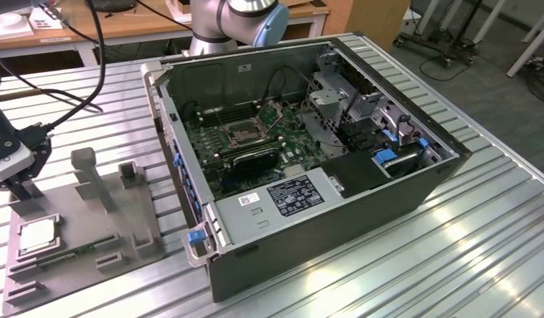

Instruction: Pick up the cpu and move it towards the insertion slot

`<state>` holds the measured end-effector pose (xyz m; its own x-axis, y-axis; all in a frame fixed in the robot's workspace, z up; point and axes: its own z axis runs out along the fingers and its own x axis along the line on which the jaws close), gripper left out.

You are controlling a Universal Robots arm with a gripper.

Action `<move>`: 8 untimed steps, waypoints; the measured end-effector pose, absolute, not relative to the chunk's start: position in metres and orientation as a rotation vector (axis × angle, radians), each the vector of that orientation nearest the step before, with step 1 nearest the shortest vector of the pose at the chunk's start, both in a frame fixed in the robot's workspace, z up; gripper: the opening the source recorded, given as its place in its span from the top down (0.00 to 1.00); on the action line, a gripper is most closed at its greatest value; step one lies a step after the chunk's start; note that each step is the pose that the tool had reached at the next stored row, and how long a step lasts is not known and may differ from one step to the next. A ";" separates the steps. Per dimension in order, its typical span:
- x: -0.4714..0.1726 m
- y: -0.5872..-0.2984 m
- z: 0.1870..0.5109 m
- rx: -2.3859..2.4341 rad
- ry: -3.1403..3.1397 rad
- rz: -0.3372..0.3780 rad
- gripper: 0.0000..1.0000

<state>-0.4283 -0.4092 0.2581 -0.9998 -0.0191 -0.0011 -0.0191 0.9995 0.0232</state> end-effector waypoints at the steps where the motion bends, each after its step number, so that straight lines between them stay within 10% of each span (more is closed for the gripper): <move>1: -0.428 -0.409 0.258 -0.030 3.140 0.036 0.89; 8: -0.428 -0.409 0.257 -0.030 3.140 0.036 0.89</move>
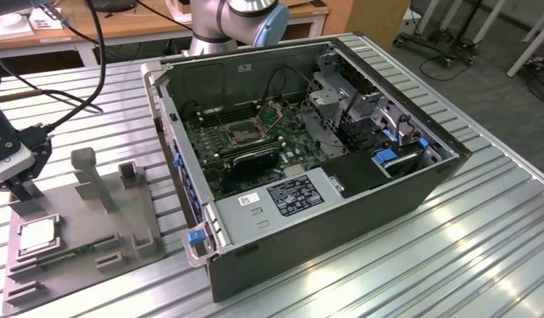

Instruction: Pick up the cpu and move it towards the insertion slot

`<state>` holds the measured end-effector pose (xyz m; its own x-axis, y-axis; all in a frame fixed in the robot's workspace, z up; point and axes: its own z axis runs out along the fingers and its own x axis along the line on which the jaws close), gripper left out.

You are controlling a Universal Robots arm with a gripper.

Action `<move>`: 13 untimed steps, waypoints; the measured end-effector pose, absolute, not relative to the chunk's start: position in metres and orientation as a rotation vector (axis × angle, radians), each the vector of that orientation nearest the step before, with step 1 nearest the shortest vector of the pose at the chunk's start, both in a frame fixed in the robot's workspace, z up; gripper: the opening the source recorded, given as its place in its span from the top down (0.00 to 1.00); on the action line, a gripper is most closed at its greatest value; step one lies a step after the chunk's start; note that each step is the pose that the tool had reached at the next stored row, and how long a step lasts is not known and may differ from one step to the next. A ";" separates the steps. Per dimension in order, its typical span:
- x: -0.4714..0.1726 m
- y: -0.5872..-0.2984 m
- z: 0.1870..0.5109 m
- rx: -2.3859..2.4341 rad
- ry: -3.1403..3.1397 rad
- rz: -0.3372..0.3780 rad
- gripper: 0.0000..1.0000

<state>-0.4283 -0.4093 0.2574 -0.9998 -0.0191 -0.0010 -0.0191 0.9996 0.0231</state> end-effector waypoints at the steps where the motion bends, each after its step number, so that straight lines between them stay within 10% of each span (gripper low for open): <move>1: -0.428 -0.409 0.257 -0.030 3.140 0.036 0.89; 13: -0.428 -0.410 0.249 -0.030 3.140 0.036 0.89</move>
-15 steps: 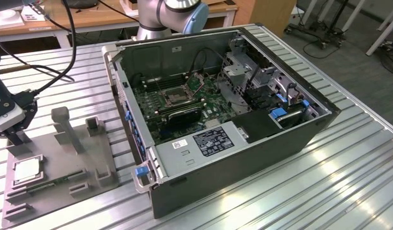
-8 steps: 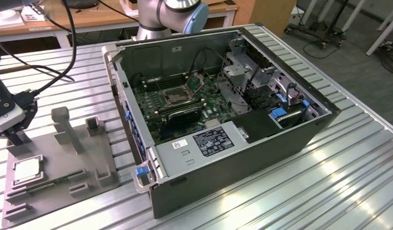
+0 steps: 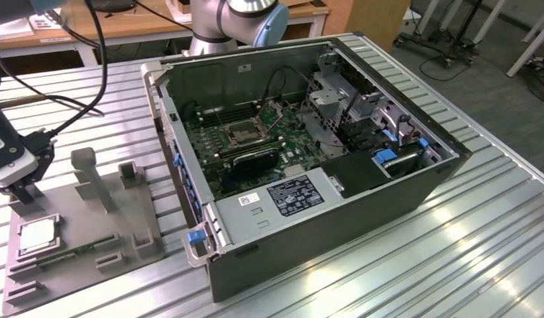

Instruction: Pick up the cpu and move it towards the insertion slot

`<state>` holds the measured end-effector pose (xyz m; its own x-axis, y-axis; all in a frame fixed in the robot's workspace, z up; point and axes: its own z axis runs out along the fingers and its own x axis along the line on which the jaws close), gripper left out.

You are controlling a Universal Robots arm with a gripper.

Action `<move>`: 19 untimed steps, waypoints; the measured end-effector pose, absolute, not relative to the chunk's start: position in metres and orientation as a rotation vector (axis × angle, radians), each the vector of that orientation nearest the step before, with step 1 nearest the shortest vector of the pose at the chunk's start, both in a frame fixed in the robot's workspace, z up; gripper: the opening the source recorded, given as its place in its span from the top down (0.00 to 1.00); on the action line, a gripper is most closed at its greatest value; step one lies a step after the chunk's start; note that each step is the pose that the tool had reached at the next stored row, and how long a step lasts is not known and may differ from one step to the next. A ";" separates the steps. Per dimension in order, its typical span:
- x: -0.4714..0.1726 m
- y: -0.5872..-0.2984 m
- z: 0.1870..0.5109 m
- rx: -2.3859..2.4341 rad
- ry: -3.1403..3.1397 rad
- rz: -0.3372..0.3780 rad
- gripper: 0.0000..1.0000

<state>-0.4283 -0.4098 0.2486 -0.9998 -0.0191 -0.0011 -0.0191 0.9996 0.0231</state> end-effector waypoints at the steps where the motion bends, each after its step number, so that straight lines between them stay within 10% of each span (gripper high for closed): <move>1: -0.428 -0.410 0.248 -0.030 3.140 0.036 0.89; 19: -0.430 -0.426 0.237 -0.030 3.140 0.036 0.89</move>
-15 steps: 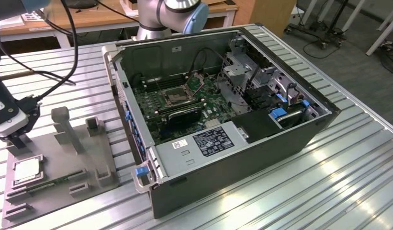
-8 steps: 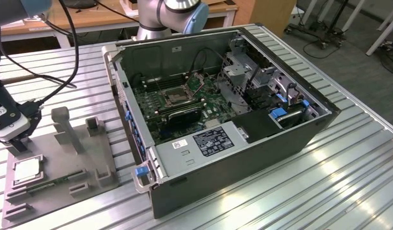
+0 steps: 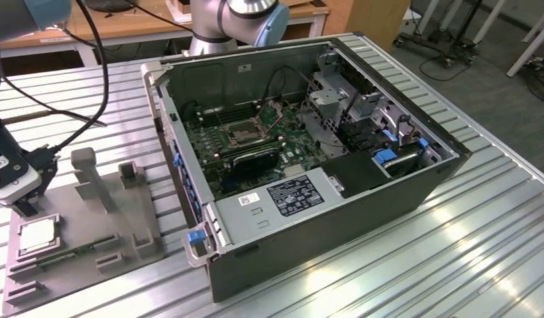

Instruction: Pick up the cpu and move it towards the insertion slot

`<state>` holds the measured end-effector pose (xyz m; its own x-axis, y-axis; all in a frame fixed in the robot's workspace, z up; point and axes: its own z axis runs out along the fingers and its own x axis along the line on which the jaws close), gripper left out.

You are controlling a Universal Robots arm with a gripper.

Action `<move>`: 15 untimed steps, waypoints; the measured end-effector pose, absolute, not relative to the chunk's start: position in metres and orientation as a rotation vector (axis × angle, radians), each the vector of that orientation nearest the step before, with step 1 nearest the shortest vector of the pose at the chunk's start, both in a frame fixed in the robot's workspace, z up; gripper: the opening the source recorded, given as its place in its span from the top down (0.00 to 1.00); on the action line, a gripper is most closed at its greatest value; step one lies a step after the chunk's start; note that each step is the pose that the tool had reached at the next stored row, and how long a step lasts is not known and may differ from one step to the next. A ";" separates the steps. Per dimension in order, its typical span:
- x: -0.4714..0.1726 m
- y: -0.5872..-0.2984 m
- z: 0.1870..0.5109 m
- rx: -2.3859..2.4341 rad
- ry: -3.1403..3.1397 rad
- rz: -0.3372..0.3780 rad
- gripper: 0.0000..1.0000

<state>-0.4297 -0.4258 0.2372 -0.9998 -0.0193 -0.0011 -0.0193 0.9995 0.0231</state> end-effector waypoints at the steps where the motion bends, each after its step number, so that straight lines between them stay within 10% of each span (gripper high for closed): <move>1: -0.430 -0.427 0.237 -0.030 3.140 0.036 0.89; 15: -0.431 -0.434 0.232 -0.031 3.140 0.036 0.89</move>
<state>-0.4313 -0.4345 0.2316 -0.9998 -0.0195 -0.0011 -0.0195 0.9995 0.0231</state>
